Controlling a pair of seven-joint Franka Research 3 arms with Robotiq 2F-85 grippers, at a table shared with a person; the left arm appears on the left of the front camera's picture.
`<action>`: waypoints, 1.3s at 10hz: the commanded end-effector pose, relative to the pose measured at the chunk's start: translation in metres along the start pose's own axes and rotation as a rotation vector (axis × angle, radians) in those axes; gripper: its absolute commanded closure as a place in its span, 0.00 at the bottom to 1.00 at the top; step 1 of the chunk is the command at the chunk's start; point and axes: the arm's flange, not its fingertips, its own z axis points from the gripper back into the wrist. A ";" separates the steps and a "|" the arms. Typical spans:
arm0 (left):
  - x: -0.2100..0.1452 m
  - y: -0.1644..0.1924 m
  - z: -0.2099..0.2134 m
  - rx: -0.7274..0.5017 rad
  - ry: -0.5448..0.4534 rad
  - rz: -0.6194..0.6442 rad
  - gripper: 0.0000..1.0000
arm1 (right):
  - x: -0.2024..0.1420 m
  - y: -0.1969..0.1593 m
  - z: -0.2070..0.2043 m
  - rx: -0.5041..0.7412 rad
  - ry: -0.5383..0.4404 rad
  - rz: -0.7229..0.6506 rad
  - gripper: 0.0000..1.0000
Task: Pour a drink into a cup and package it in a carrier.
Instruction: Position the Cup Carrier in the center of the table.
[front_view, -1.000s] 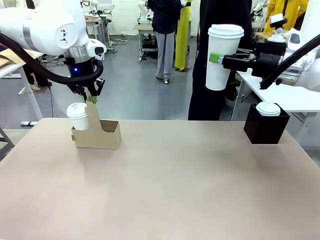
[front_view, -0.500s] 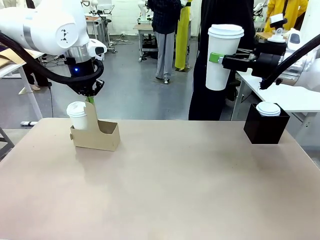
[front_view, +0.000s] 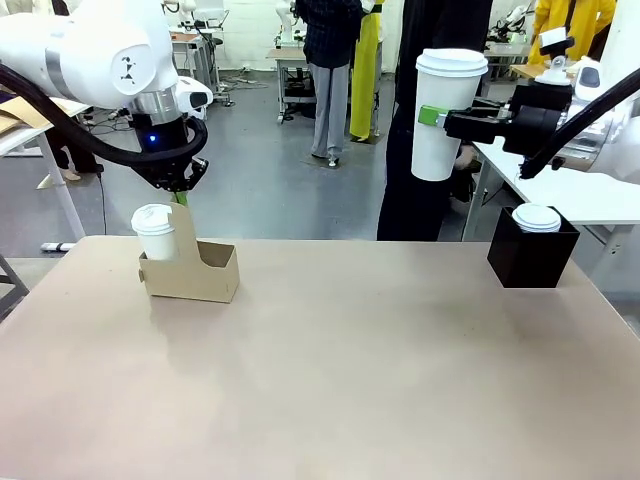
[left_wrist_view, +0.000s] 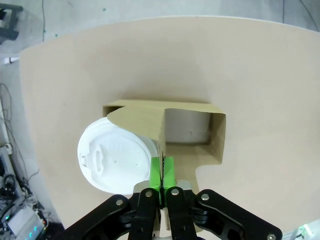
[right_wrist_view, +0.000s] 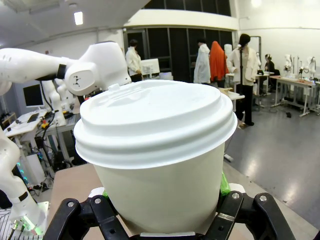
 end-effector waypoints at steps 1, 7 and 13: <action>-0.013 -0.001 0.023 -0.013 -0.026 0.069 0.98 | 0.004 0.001 -0.002 -0.002 -0.003 0.008 0.20; -0.104 -0.112 0.117 -0.026 -0.075 0.132 0.98 | 0.004 0.001 -0.002 -0.002 -0.003 0.008 0.20; -0.177 -0.211 0.093 -0.076 -0.098 0.092 0.98 | 0.004 0.001 -0.002 -0.002 -0.003 0.008 0.20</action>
